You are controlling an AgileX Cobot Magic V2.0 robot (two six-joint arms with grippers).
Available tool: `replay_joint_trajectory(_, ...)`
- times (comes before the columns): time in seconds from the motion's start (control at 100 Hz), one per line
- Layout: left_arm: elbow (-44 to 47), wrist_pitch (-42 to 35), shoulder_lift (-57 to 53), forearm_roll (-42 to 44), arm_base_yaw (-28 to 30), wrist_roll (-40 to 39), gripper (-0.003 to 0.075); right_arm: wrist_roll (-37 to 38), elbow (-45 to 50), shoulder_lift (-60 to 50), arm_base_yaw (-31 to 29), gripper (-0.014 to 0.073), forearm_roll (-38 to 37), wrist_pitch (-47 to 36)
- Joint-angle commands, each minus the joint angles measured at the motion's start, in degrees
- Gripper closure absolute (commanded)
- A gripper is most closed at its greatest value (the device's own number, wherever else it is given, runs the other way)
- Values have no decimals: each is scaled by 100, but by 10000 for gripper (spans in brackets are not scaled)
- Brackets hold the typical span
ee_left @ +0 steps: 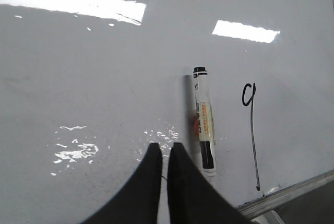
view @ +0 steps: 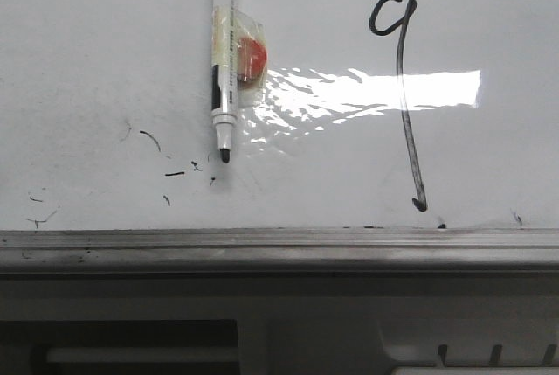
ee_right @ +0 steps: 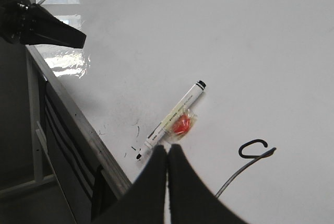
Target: Write number 9 on whiteboard
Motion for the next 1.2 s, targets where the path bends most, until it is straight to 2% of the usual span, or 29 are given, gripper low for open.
replay_joint_trajectory(0.0, -130, 84, -45, -8, -46, 29, 739, -10, -138, 45, -39, 667, 39, -332)
replay_joint_trajectory(0.66, -94, 115, -58, 54, -46, 29, 739, -10, -138, 45, -39, 667, 39, -332)
replay_joint_trajectory(0.73, 12, 103, -58, 664, -12, 15, 739, -10, -138, 45, -39, 667, 39, -332)
replay_joint_trajectory(0.8, 188, 204, -58, 1960, 130, -196, 739, -10, -138, 45, -39, 667, 39, -332)
replay_joint_trajectory(0.87, 393, 255, -58, 3441, 456, -956, 739, -10, -138, 45, -39, 667, 39, -332)
replay_joint_trajectory(0.97, 688, 567, -100, 5644, 1314, -2967, 739, -10, -138, 45, -39, 667, 39, -332)
replay_joint_trajectory(1.09, 983, 1647, -300, 7922, 2583, -5623, 739, -10, -138, 45, -39, 667, 39, -332)
replay_joint_trajectory(1.19, 1183, 2851, -593, 8990, 3571, -7232, 739, -10, -138, 45, -39, 667, 39, -332)
